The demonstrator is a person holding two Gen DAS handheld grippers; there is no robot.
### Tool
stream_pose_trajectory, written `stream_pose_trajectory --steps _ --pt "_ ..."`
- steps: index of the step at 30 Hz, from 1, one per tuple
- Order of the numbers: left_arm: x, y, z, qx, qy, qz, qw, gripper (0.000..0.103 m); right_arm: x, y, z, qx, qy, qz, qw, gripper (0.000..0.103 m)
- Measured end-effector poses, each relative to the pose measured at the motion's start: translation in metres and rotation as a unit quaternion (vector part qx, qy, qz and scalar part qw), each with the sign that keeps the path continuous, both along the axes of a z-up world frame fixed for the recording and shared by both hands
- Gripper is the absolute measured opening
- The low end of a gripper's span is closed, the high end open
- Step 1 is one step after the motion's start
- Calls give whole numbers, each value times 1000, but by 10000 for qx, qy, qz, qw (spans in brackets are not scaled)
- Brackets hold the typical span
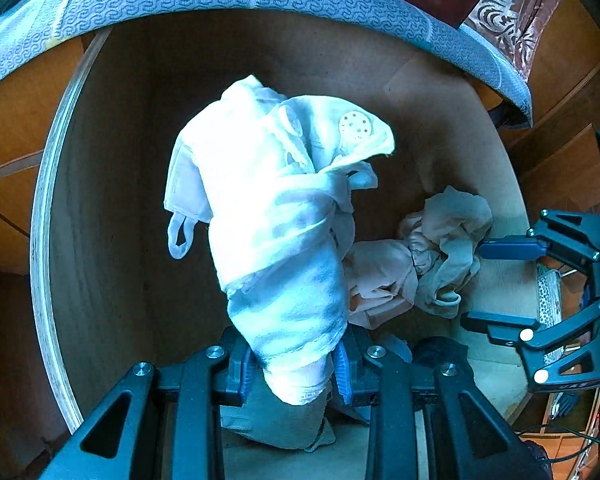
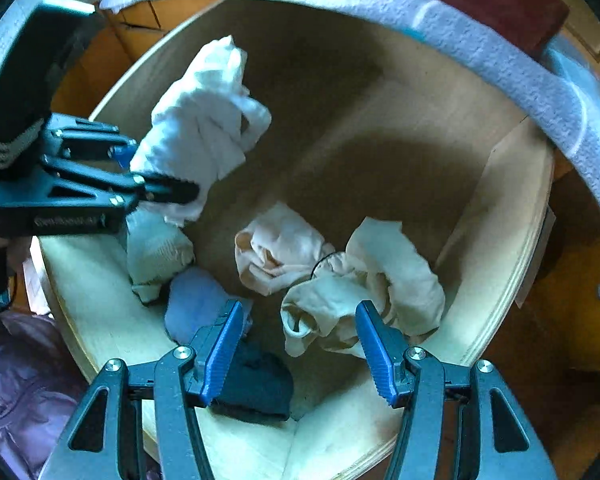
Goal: Organize soft objects
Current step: 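Move the right tool back into the drawer while the left gripper holds the white rolled garment, then grasp the beige garment with the right gripper while the left lifts the white garment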
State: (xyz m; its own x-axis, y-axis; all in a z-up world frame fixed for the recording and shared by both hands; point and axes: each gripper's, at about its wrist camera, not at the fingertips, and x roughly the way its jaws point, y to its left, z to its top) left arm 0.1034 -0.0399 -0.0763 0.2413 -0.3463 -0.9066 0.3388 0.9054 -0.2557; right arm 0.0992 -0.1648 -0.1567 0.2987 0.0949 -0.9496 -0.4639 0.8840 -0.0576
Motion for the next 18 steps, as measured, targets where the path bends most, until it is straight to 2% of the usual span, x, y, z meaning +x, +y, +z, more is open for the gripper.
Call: stream_pose_trajectory --steps 6,11,18 --pt "-4 -3 -8 -51 -36 61 10000 31 -2 10 -22 -263 183 123 9994 60" --pt "-9 -7 -10 -112 -124 77 9998 31 -4 22 -33 -628 234 256 9974 65" --pt "-20 1 21 -311 -544 125 9980 31 -4 36 -51 -1221 305 251 9917 66"
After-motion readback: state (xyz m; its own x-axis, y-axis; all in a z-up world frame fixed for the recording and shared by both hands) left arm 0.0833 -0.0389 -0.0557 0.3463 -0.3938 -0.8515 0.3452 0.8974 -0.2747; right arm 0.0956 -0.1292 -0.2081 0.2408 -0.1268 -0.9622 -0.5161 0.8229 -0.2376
